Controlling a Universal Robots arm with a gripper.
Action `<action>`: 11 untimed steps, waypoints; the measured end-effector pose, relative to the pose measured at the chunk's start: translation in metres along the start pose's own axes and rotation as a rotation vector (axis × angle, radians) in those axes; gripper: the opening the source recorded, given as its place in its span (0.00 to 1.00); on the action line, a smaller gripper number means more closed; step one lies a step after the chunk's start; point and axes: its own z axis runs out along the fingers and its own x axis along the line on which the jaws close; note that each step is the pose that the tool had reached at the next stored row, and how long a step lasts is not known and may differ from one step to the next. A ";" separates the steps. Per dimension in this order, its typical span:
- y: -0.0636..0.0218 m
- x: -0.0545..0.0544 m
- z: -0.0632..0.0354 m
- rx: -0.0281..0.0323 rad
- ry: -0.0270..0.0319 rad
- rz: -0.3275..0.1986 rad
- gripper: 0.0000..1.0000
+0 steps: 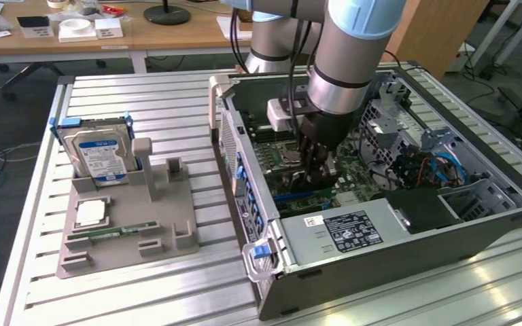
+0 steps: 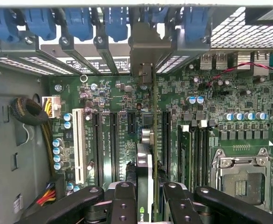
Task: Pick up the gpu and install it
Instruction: 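Insert the gpu into the slot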
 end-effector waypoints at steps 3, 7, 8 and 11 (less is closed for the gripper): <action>0.0001 0.000 0.0016 -0.0001 0.0002 0.000 0.27; 0.0014 0.000 0.0034 0.0001 0.0000 0.000 0.27; 0.0015 0.000 0.0043 -0.0001 0.0001 0.000 0.27; 0.0018 0.000 0.0081 0.0000 -0.0001 0.000 0.27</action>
